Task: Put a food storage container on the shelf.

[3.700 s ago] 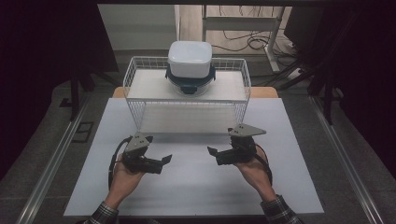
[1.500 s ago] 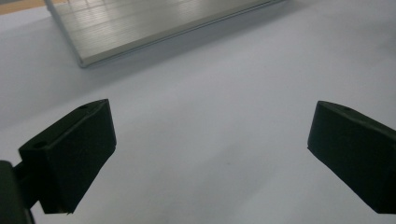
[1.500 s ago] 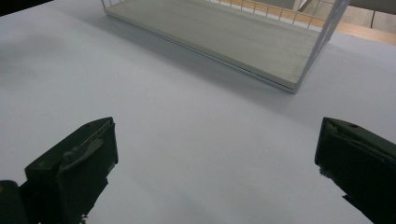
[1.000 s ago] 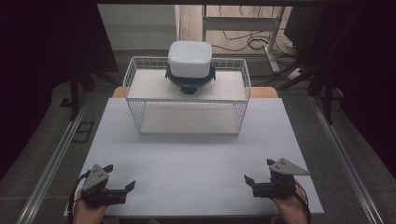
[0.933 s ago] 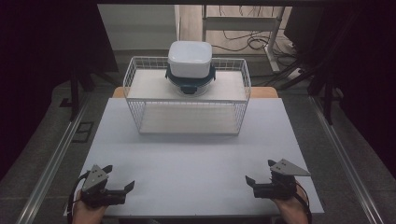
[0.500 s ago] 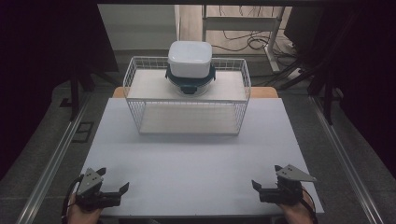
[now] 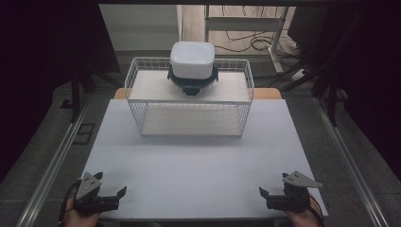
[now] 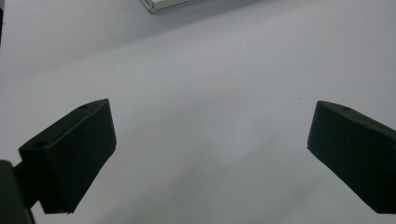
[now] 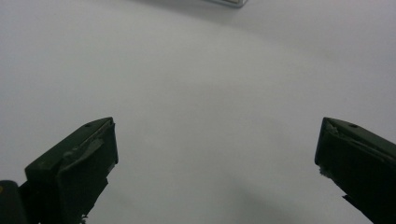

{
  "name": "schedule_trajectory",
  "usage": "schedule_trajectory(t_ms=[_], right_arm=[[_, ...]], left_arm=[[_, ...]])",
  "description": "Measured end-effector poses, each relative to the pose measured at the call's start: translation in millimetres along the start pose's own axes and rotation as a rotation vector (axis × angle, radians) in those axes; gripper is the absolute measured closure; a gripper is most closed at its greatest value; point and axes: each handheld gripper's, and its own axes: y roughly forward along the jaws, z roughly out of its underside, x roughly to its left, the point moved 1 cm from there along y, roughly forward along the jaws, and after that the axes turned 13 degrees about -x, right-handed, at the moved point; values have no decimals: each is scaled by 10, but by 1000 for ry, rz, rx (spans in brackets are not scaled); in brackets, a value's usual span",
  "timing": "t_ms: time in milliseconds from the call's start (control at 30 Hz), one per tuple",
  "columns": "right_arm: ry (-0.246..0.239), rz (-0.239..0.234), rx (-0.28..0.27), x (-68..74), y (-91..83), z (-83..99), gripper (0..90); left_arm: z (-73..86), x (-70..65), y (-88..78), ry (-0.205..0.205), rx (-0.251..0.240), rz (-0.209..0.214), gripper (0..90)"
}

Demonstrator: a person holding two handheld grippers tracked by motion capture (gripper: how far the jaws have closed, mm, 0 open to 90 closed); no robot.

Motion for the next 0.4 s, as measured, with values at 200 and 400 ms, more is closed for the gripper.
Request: schedule_trajectory(t_ms=[200,400], right_arm=[[9,-1,11,-9,11,4,0],[1,-5,36,1,33,7,6]], left_arm=[[4,12,34,-11,31,5,16],[0,-12,65,9,56,3,19]])
